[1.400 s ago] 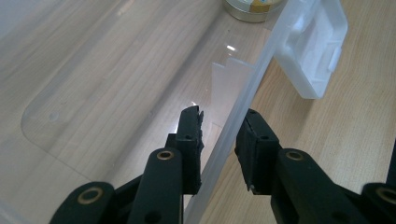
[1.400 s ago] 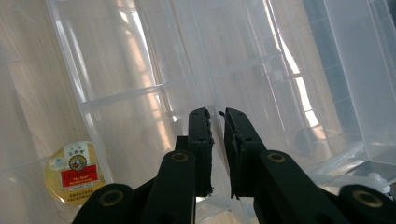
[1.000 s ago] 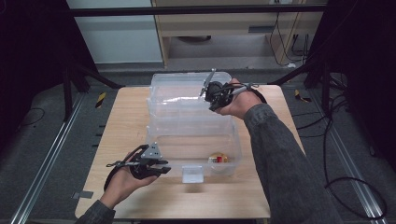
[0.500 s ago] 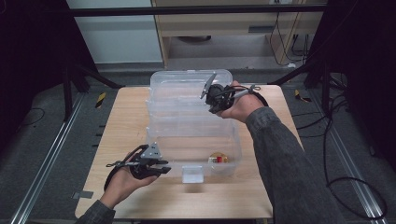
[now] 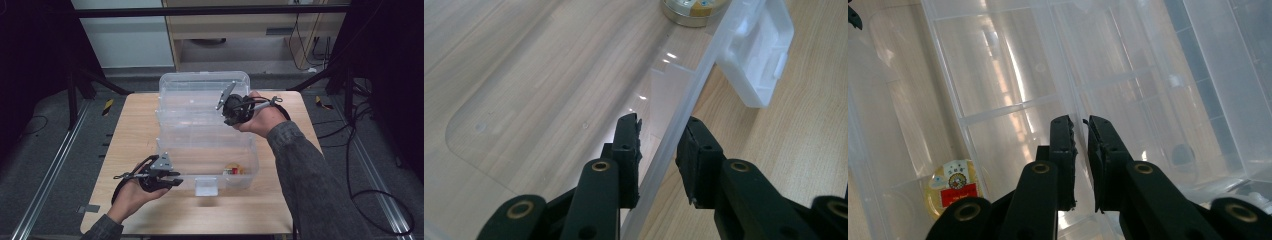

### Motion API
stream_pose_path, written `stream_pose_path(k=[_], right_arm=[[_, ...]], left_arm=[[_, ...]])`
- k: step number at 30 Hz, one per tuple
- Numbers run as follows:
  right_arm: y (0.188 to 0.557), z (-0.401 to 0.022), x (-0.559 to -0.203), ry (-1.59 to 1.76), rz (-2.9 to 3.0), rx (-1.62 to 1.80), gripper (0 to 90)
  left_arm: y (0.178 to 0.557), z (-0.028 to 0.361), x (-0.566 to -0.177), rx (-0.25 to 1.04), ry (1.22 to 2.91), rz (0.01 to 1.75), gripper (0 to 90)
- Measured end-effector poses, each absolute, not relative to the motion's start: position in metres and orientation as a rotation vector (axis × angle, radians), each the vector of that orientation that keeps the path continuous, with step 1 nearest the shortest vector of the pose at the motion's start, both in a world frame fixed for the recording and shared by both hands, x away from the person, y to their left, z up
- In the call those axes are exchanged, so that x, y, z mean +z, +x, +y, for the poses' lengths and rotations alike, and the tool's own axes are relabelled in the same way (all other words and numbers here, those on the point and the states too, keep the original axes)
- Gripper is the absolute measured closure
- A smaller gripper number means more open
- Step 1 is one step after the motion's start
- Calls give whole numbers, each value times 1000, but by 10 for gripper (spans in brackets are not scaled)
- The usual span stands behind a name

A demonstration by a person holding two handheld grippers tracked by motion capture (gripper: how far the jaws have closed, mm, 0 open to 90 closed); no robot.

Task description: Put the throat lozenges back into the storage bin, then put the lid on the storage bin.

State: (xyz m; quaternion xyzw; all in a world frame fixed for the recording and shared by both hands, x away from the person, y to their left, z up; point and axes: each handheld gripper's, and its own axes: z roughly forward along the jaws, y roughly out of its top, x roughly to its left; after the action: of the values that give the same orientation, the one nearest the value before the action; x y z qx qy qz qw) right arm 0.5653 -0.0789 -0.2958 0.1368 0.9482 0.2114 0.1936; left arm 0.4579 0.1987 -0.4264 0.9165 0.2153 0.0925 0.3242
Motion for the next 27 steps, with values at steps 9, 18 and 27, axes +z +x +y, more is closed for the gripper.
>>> stream_pose_path(k=[9,18,27], right_arm=[[558,-80,-296,372,2654,599,817],[547,-81,-298,361,2645,613,816],[539,-82,-300,348,2638,617,815]], left_arm=[[458,199,-427,241,2402,562,705],[458,199,-427,241,2401,564,705],[458,199,-427,240,2400,565,704]])
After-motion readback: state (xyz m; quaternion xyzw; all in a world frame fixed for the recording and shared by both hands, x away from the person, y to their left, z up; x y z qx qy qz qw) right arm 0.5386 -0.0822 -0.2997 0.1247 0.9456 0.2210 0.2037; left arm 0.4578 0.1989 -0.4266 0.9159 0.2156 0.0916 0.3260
